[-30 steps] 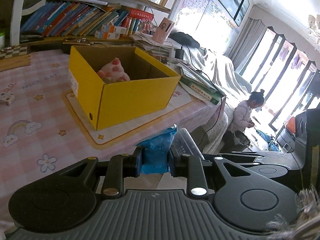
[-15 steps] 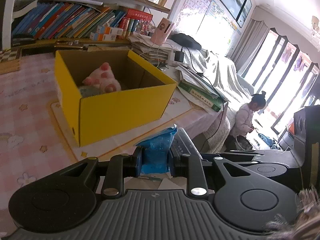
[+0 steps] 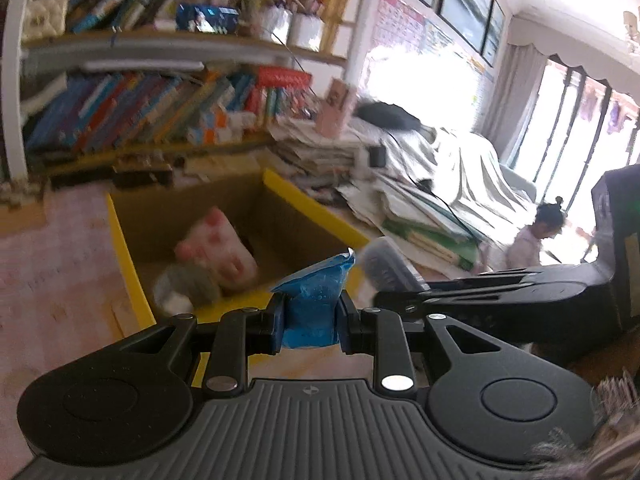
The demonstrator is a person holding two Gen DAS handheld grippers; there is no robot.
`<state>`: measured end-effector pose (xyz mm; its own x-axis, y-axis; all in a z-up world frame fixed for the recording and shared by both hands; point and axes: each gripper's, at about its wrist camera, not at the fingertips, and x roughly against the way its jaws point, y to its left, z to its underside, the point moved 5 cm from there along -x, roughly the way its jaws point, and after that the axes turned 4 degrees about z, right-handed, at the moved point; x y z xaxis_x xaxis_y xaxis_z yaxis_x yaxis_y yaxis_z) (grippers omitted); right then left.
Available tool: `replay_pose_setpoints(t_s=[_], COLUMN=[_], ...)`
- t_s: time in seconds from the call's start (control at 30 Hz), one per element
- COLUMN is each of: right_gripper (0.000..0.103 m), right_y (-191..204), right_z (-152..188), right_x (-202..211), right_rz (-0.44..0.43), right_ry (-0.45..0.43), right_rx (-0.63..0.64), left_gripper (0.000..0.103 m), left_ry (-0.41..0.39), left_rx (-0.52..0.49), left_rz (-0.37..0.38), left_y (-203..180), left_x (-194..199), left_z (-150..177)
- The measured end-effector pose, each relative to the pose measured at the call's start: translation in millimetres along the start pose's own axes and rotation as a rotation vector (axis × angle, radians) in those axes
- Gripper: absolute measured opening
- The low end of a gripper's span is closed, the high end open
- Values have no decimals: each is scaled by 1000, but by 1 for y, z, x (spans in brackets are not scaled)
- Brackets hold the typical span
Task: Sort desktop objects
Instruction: 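Lower the blue bag with the left tool while the right tool lowers the bottle into the box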
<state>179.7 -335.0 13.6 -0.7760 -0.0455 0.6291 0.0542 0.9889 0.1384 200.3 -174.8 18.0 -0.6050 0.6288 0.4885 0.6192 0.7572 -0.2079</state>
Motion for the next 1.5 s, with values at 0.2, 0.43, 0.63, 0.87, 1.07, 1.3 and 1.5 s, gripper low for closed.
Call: replay_pose_setpoints(t_s=[0.2,0.43,0.63,0.87,1.07,1.3,1.5], right_gripper=[33,33,33,33,33,33,33], right_y=[0,12,20,25,19,23,24], right_z=[-51,-86,-95,-71,-46,-34,-33], right_x=[-11,-45,-87,-133,-156,-166,-173], right_rz=[-58,-88,-94,-99,-112,-136,-165], right_ry=[-88,-122,-78,65,174,240,288], right_rx=[46,135,206,322,360,427,437], left_gripper=[23,23,23,23,23,23,22], left_ry=[-82,-56,22,96,151,240,261], left_rx=[-24,-39,-11,1,11,48,32], left_rz=[-79,-145,-212,-224,-210,-190,-195], left_y=[13,34,59,72,74,80,78], left_x=[-13,-59,-91,-117,-130,-142,-143], left_z=[-42,-55,-44,-32,-22,-10,-9])
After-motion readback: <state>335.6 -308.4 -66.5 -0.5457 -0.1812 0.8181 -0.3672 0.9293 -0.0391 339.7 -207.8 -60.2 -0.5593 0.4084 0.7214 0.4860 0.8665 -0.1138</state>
